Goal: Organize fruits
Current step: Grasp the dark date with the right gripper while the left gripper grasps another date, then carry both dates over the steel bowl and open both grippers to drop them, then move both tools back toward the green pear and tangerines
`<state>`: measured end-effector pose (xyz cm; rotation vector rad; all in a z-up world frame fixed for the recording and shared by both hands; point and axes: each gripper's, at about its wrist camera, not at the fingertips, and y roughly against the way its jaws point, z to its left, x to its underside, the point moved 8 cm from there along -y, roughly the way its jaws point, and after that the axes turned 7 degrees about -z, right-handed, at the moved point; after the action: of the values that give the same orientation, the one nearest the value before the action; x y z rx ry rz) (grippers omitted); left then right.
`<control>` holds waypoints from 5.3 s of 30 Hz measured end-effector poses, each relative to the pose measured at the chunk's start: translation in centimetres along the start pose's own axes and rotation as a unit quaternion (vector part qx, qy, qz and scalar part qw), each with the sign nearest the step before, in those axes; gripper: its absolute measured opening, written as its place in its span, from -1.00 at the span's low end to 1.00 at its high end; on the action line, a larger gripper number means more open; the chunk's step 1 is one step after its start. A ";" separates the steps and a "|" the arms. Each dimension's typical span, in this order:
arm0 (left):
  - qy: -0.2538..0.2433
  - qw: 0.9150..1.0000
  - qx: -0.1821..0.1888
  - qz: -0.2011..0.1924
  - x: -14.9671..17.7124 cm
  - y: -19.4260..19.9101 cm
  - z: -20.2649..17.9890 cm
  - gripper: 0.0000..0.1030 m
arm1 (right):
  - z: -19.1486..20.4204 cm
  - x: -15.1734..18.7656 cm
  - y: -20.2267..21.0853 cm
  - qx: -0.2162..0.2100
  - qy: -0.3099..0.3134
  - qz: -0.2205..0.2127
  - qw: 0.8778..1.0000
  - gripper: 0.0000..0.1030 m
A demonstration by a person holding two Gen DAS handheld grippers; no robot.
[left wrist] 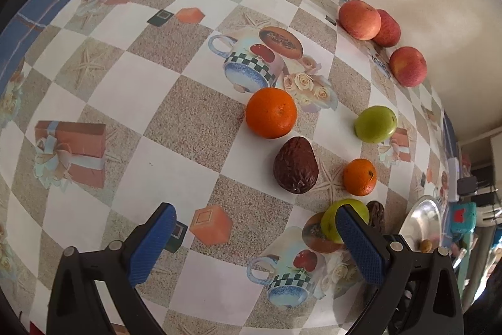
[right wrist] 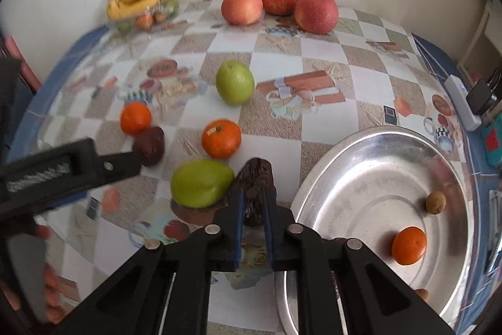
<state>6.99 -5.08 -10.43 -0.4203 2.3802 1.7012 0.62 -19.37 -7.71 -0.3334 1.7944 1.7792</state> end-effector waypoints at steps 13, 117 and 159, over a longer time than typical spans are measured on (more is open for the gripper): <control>0.010 1.000 0.021 0.012 -0.1 -0.7 -0.5 0.97 | -0.5 0.2 -0.9 0.008 -0.008 0.006 1.000 -0.40; -0.184 0.963 0.195 0.030 7.4 2.9 -15.9 -0.45 | -13.5 0.2 6.7 0.076 -0.193 -0.065 0.976 -0.35; -0.124 0.987 0.106 0.001 3.4 1.7 -10.3 -0.11 | -11.0 0.5 4.8 0.070 -0.156 -0.032 0.985 -0.34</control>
<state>3.36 -14.72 -6.56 -0.1632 2.3429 1.3879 -4.94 -29.60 -4.70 -0.0512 1.6521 1.5541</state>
